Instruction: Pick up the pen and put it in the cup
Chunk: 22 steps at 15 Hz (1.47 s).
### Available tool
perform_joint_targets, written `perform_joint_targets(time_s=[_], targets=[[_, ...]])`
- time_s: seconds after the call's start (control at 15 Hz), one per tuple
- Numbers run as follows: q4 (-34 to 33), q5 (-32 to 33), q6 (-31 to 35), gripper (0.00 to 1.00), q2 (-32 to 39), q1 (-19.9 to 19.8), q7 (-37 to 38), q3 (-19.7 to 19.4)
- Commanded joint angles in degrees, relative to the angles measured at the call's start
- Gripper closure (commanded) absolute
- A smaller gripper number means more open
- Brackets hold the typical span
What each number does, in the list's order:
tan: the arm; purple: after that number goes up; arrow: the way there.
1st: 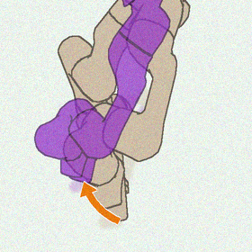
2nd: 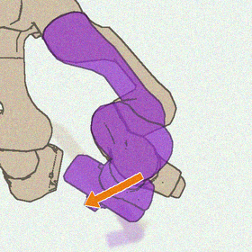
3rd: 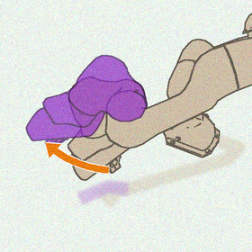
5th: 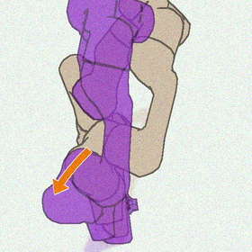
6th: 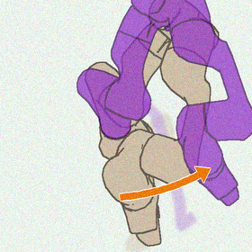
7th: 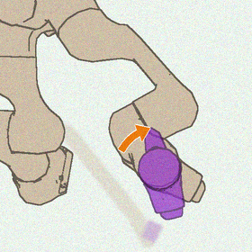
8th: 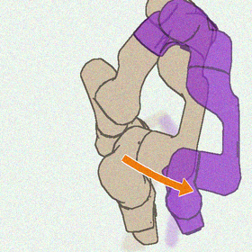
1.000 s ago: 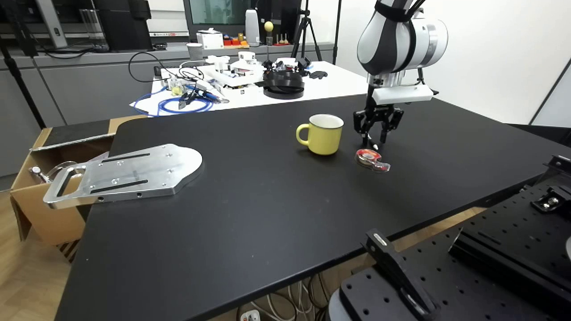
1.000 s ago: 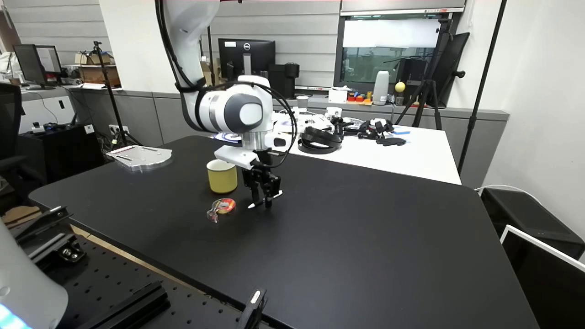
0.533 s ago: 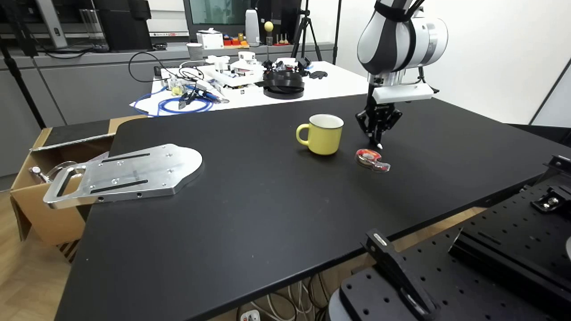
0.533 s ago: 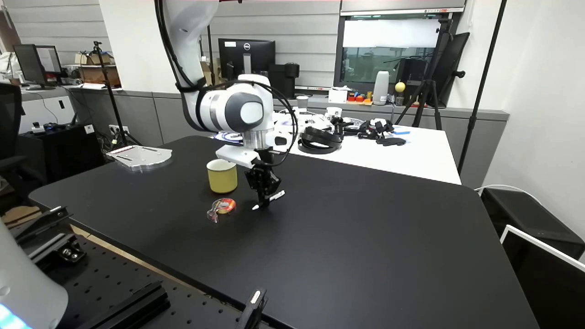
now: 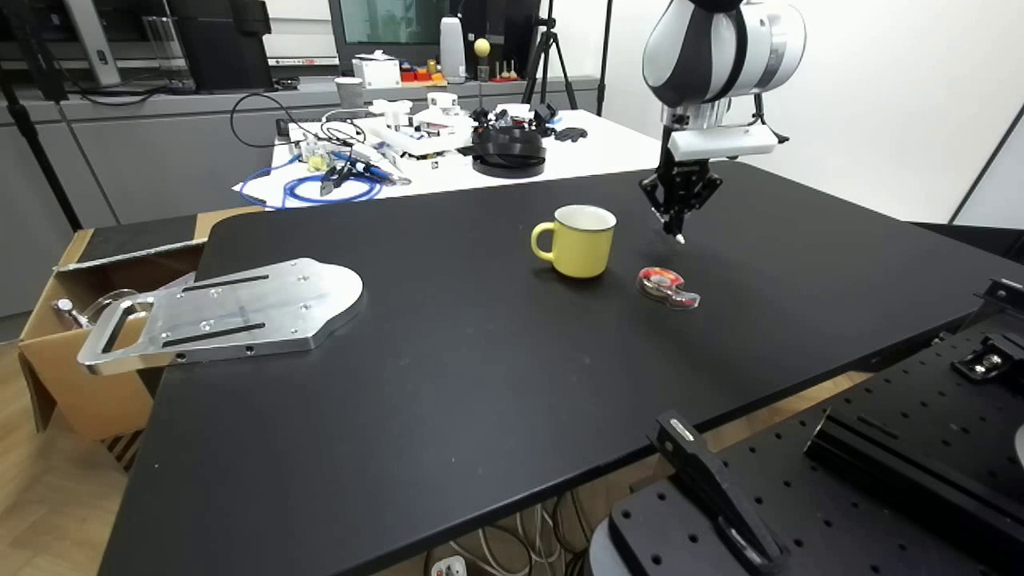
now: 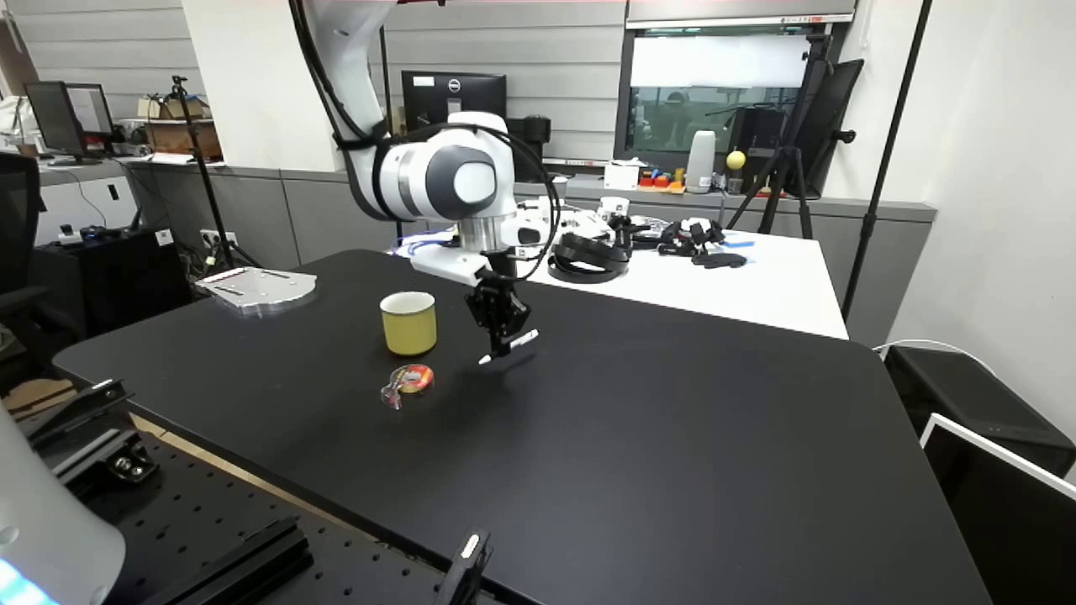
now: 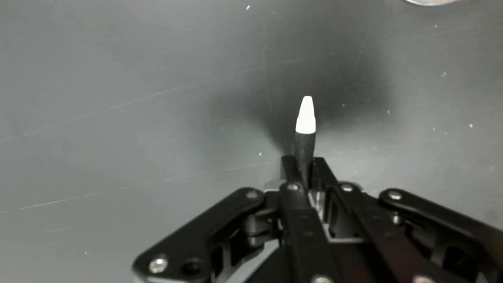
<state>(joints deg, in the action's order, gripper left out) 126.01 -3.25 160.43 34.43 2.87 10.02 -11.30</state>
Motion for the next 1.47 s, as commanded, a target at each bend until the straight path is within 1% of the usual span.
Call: perform_joint_targets(time_s=[0.0,0.27,0.6,1.0,1.2,1.4], targets=[[-1.11,1.67,-6.52,0.97,-5.58,0.51,2.38,-0.94],[-3.63,3.05,-16.54,0.97,-10.96,-0.43,1.81,0.36],[-8.58,5.65,-33.19,0.97,-14.21,-0.74,1.77,2.24],[-15.72,5.95,-54.23,0.97,-13.43,-1.06,-0.21,5.7],[-18.97,5.61,-62.76,0.97,-12.16,-1.03,-0.97,7.21],[-22.49,4.68,-69.9,0.97,-10.22,-1.02,-1.56,8.51]])
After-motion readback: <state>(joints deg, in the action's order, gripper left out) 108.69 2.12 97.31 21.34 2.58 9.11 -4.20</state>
